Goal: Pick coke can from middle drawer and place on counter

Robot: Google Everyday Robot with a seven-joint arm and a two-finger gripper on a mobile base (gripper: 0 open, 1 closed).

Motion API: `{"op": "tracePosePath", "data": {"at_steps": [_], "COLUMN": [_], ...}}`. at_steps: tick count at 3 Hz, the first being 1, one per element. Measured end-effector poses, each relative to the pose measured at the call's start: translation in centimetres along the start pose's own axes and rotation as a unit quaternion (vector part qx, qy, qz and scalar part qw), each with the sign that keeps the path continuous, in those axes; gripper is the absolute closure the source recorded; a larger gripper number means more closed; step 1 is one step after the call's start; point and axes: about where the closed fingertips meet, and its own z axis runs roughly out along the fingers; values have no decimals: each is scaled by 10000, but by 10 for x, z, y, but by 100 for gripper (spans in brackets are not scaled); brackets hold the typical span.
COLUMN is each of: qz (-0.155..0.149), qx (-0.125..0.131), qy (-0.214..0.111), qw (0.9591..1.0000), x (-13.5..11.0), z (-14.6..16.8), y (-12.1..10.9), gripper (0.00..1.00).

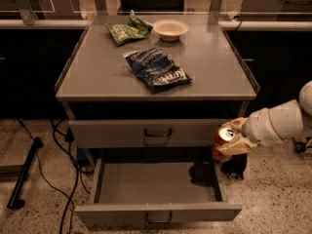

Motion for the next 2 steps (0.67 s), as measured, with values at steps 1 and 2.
{"op": "tracePosePath", "data": {"at_steps": [1,2], "qz": [70,103], "qx": [75,134], "qy": [-42,-55], "qw": [9999,9998], "x": [-51,-114], "z": [-66,-138], "y": [-17,-21], "gripper": [100,100]}}
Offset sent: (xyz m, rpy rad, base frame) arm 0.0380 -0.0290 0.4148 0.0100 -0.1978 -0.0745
